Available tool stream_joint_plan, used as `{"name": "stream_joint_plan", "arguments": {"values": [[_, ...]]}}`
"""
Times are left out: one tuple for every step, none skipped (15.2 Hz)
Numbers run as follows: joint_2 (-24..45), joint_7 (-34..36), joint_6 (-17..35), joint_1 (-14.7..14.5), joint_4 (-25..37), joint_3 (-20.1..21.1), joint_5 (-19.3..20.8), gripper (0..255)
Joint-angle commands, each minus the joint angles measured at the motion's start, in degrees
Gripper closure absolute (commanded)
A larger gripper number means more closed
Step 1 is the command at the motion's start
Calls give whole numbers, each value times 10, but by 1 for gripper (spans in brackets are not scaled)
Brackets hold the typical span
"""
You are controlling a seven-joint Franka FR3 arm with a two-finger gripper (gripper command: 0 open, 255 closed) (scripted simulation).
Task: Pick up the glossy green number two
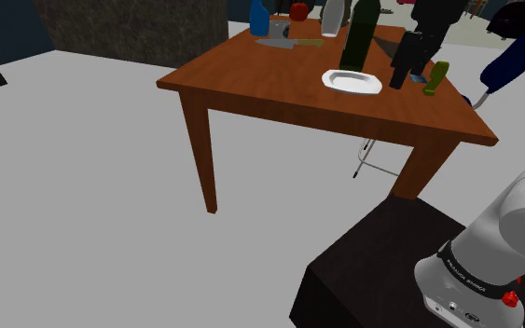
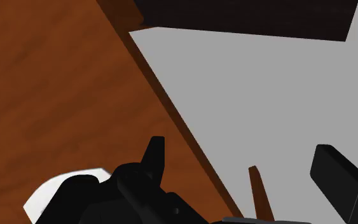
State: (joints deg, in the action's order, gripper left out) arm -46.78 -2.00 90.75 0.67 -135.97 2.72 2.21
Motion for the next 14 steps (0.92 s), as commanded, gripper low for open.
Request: {"name": "stream_joint_plan", "arguments": {"values": [[0, 0, 0, 0, 0, 0, 0, 0], [-1, -20, 1, 3, -1, -15, 9, 0], [-1, -40, 3, 5, -2, -30, 19, 0], [1, -60, 4, 8, -1, -46, 28, 0], [3, -80, 6, 10, 0, -61, 37, 0], [6, -100, 8, 13, 2, -76, 46, 0], [11, -120, 11, 15, 5, -92, 55, 0], [16, -140, 14, 17, 8, -107, 63, 0], [22, -160, 17, 19, 13, -122, 72, 0], [29, -180, 20, 21, 18, -137, 79, 0], [37, -199, 23, 22, 25, -152, 87, 0], [46, -219, 26, 23, 32, -167, 94, 0], [56, -239, 30, 23, 40, -183, 100, 0], [66, -259, 34, 23, 48, -198, 106, 0]]}}
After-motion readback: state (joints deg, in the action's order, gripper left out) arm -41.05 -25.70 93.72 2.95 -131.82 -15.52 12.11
